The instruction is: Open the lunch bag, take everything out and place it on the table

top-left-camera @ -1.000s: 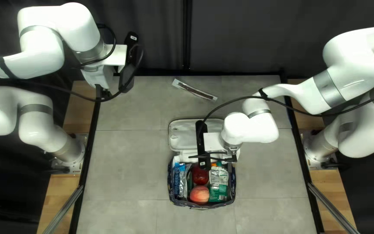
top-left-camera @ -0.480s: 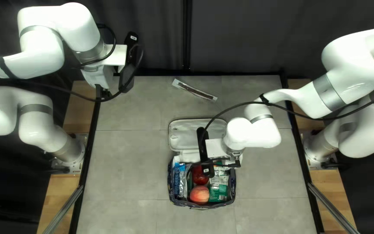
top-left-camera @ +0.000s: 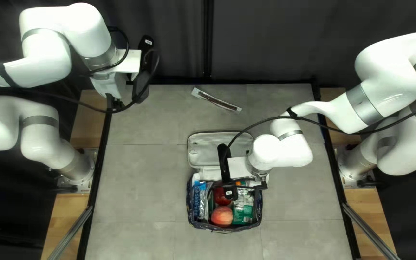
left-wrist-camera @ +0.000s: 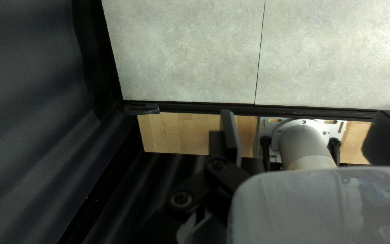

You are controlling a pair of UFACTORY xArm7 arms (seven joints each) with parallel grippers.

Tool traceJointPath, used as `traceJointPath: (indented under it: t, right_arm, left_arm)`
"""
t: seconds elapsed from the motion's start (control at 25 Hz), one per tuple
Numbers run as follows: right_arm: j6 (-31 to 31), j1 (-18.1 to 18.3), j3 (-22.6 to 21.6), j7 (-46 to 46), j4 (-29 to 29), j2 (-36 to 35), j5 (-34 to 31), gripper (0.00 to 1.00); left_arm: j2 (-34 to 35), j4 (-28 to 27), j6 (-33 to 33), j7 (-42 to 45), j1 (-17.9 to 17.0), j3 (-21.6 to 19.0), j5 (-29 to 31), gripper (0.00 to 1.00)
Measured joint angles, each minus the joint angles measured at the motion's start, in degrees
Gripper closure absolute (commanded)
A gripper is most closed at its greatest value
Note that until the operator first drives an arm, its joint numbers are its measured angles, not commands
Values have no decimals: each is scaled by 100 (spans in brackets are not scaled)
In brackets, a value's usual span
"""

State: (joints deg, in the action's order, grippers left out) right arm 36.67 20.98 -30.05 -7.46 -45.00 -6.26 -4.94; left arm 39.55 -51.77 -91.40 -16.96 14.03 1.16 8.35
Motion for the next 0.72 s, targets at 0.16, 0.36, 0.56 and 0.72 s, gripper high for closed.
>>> traceJointPath:
  t: [0.16, 0.36, 0.56, 0.72]
  right_arm:
    - [-44, -16, 4, -44, -24, -41, -56, 0]
    - [-56, -49, 16, -103, -100, -155, -166, 0]
    - [-12, -70, 27, -120, -177, -219, -241, 100]
    - [-11, -70, 27, -120, -180, -222, -243, 100]
  left_arm:
    - [0, 0, 0, 0, 0, 0, 0, 0]
    - [0, 0, 0, 0, 0, 0, 0, 0]
    - [0, 0, 0, 0, 0, 0, 0, 0]
    - [0, 0, 0, 0, 0, 0, 0, 0]
